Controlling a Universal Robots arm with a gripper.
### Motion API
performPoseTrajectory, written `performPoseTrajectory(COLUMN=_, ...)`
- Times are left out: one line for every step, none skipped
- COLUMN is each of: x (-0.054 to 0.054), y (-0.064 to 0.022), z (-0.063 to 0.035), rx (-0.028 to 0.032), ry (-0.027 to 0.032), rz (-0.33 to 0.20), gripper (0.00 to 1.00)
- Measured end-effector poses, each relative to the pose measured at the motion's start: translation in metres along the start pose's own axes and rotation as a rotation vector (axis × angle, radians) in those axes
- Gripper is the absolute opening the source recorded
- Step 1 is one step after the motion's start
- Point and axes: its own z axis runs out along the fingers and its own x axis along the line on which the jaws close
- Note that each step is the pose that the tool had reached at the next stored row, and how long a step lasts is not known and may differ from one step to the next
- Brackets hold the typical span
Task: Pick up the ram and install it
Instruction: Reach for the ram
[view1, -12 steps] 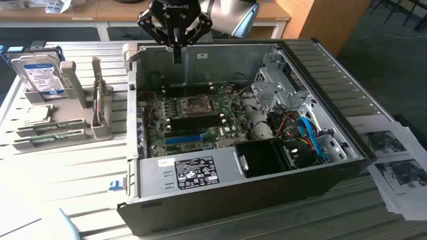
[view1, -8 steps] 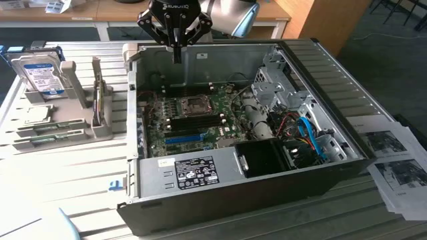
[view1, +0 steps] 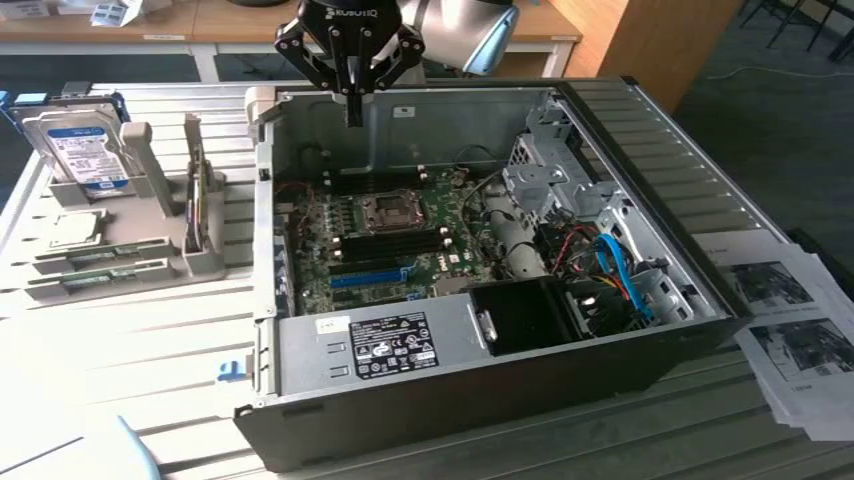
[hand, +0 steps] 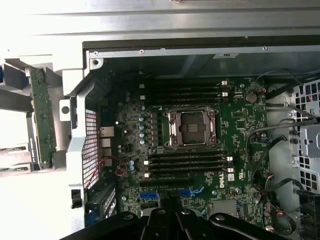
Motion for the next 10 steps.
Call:
performPoseTrajectory(x=0.0000, y=0.0000, z=0.0000, rx=0.0000, ry=0.0000, rz=0.000, gripper=0.09)
performPoseTrajectory(x=0.0000, y=0.0000, z=0.0000, rx=0.0001, ry=0.0000, rz=0.000, gripper=0.09)
performPoseTrajectory(x=0.0000, y=0.0000, z=0.0000, rx=0.0001, ry=0.0000, rz=0.000, gripper=0.09)
performPoseTrajectory(x=0.0000, y=0.0000, z=0.0000, rx=0.0001, ry=0.0001, rz=0.000, gripper=0.09)
performPoseTrajectory(x=0.0000, y=0.0000, z=0.0000, rx=0.0001, ry=0.0000, rz=0.000, gripper=0.09)
performPoseTrajectory(x=0.0000, y=0.0000, z=0.0000, rx=0.0001, ry=0.0000, rz=0.000, gripper=0.09)
performPoseTrajectory(x=0.0000, y=0.0000, z=0.0000, rx=0.0000, ry=0.0000, rz=0.000, gripper=0.09)
performPoseTrajectory(x=0.0006, y=0.0000, z=0.0000, rx=0.0000, ry=-0.0001, rz=0.000, gripper=0.09)
performPoseTrajectory(x=0.0018, y=-0.0001, z=0.0000, rx=0.0000, ry=0.0000, rz=0.000, gripper=0.09)
performPoseTrajectory(x=0.0037, y=-0.0003, z=-0.0001, rx=0.0001, ry=0.0000, rz=0.000, gripper=0.09)
